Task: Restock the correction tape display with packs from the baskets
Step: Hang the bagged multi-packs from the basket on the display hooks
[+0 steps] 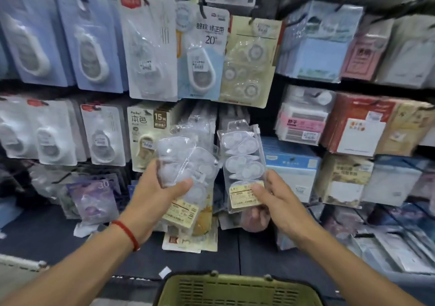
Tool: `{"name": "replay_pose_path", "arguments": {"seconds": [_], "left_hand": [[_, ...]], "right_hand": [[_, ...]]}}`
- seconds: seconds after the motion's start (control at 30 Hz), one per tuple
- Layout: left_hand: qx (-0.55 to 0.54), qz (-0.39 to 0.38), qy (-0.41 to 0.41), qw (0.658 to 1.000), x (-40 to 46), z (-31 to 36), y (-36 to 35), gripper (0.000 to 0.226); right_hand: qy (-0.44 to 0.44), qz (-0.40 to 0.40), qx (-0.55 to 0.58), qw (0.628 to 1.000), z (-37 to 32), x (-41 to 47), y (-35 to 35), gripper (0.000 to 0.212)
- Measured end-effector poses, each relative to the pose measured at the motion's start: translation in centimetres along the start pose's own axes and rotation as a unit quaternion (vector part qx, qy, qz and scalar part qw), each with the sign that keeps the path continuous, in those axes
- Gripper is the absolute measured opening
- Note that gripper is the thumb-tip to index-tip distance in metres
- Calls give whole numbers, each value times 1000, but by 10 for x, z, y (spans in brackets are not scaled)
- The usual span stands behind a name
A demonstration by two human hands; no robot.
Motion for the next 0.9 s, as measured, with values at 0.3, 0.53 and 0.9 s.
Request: {"name": "replay_pose_path", "arguments": {"seconds": [0.3,0.53,0.9], "left_hand": [[-42,23,-39,998,3,-1,7,51],[-143,6,17,990,-7,9,0,65],[-212,-34,91,972,-19,9,-38,33]], "right_hand": [[-1,20,21,1000,-5,4,-4,16],[60,112,-346,930,-14,-6,-3,45],[58,45,-32,997,-10,-13,-41,6]]}}
Point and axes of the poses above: each hand's wrist, its own x-axis towards the middle knuckle, its own y-axis out of the back of the hand, z = x × y, the point moved 4 cm from there along x, towards the middle knuckle, and after that the axes turned 2 degrees about x, right-handed, at the moved point
